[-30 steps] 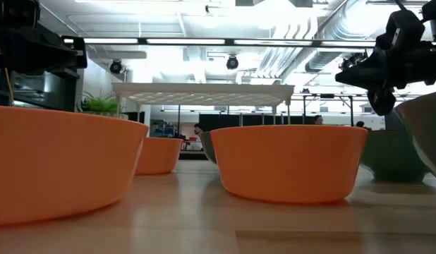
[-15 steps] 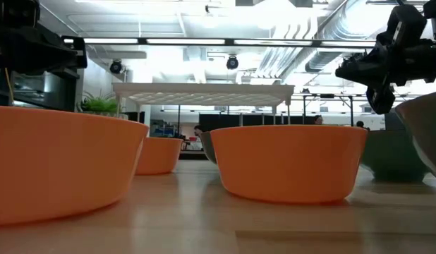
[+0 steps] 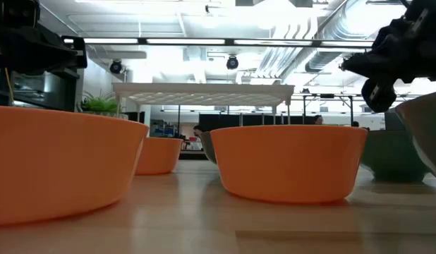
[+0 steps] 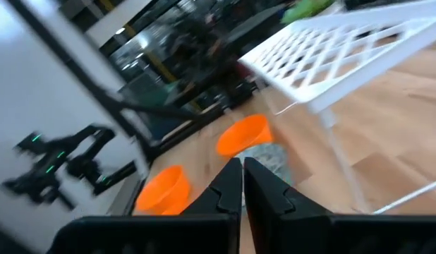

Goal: Pick & Place Mini bowls
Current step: Put the top right white patterned bowl on the shelf

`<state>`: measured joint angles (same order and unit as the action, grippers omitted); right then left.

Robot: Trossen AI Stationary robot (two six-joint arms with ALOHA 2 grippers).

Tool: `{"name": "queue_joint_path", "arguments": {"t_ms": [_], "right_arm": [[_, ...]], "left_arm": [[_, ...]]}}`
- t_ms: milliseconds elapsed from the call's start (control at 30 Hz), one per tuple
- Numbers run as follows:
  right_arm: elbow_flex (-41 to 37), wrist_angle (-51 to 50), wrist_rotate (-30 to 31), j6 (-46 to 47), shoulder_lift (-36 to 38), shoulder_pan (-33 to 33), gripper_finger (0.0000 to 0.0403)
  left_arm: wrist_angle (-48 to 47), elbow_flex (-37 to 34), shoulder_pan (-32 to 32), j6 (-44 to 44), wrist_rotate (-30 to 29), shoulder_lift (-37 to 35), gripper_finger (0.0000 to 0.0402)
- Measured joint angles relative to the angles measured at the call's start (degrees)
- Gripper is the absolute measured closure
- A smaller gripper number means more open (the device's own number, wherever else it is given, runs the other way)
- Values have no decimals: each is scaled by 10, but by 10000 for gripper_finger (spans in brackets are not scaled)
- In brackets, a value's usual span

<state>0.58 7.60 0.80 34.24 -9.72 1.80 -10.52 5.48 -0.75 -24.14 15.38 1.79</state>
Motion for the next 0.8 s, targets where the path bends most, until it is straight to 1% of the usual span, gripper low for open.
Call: {"name": "queue_joint_path", "arguments": {"t_ms": [133,333,433,500,633,800], "right_arm": [[0,0,-67,-2,0,0,379],[6,-1,-139,-2,0,0,351],[20,-10,-147,-12,0,0,342],[36,-38,-144,-26,-1,2,339],[87,-132,-141,-62,-23,5,338],[172,-245,-133,-93,-76,24,338]], "left_arm": [[0,0,0,0,0,0,401],[0,0,0,0,0,0,401],[0,0,0,0,0,0,401],[0,0,0,0,0,0,401],[0,0,0,0,0,0,401],[0,0,0,0,0,0,401]]}}
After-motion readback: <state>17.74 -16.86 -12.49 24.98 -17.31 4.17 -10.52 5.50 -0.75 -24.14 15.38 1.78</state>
